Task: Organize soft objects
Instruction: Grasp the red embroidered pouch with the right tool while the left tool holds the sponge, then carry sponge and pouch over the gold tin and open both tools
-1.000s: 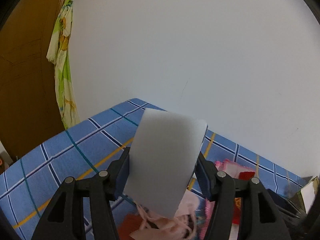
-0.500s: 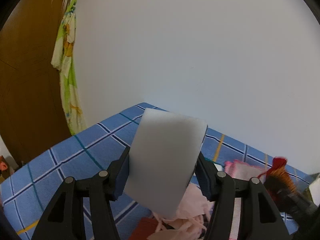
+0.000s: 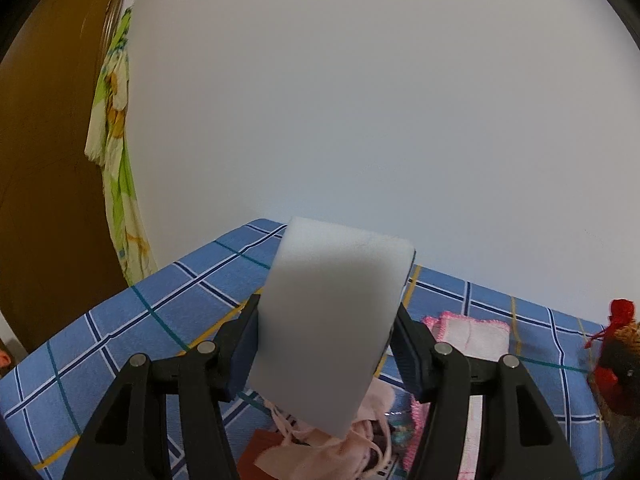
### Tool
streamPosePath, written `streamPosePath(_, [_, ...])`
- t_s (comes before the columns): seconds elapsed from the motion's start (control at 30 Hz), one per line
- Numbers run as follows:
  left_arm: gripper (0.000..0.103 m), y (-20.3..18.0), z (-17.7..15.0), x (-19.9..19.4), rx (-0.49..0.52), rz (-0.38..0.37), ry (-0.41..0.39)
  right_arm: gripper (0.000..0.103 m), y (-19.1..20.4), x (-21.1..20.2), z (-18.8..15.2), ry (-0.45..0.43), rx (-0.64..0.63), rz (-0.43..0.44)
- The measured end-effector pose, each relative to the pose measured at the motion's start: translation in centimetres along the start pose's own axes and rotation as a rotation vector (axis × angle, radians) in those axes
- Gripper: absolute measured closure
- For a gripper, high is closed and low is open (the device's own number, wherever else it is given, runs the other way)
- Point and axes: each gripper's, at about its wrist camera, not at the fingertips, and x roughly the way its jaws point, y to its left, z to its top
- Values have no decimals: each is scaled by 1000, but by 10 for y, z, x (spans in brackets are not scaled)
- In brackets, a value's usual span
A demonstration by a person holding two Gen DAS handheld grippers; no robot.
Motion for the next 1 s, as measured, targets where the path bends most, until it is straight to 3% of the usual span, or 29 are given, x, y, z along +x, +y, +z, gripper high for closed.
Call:
streamPosePath(0.33, [41, -31, -20, -17, 36, -25, 0, 83, -22, -39, -11, -30, -48, -36])
streamPosePath(0.6, [41, -67, -38, -42, 86, -80, -1, 83, -30, -62, -13, -53, -53, -18])
streamPosePath(1.0, [41, -123, -49, -76, 139, -174, -21, 83, -45, -82, -11, -97, -53, -58])
